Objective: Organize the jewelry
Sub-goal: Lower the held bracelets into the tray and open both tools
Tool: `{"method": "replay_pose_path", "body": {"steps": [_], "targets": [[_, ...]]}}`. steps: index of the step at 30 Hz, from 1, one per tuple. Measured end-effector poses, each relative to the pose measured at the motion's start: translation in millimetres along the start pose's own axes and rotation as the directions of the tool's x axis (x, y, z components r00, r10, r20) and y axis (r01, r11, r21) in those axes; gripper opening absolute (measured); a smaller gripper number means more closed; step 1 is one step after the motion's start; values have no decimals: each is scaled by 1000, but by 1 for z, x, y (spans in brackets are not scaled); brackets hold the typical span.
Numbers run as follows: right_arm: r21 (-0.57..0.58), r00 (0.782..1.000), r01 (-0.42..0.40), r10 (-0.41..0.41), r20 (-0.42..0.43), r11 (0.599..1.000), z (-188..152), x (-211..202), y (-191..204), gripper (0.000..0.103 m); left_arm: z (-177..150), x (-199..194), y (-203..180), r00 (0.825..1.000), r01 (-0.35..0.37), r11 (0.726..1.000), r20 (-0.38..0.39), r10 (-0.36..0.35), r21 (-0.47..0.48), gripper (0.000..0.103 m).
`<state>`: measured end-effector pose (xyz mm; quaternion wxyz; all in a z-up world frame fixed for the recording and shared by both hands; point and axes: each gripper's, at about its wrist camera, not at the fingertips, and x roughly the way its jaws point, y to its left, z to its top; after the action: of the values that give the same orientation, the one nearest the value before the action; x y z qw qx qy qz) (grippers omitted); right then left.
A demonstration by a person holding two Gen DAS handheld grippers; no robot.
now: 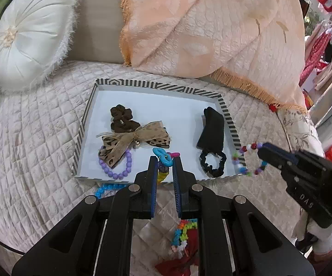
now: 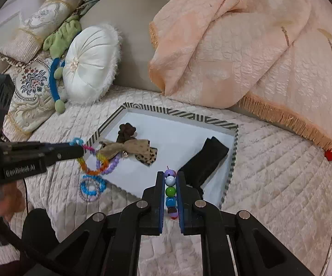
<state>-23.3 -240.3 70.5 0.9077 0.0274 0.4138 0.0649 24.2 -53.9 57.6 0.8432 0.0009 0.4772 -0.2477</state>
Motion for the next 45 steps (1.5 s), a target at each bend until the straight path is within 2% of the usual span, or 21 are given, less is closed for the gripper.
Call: {"method": "replay_pose_path", "body": {"steps": [9,19,24,28,31,34,37,41,43,45], "targets": [[-14,999,-26,26,-27,1000,24,34,3,9,9,33,-3,999,-17,1000,-42,17,3,12],[17,995,-70,71,-75,997,42,84,4,9,11,72,-7,994,33,999,-100,-35,-28,12],[35,989,-98,101,-106,995,45,110,4,9,7,92,12,993,-21,998,-121,14,-60,12],[30,989,-75,78,-129,997,50,134,-3,9,4,102,27,990,-50,995,-138,38,-83,12],[34,990,10,-5,-140,999,53,155,-20,9,3,105,34,988,-67,994,-142,54,-85,12],[85,988,9,5,-155,996,53,170,-36,9,1,107,39,988,-73,994,-144,60,-86,12],[88,985,39,-23,-171,995,51,182,-42,9,2,110,37,987,-88,993,-139,76,-78,12],[112,983,41,-20,-182,993,52,185,-46,9,2,116,34,986,-121,991,-126,113,-58,12],[101,984,33,-15,-177,994,53,182,-44,13,2,117,32,984,-137,989,-118,131,-52,12],[99,986,30,-13,-169,995,52,177,-41,32,1,118,31,982,-154,987,-117,148,-45,16]]}}
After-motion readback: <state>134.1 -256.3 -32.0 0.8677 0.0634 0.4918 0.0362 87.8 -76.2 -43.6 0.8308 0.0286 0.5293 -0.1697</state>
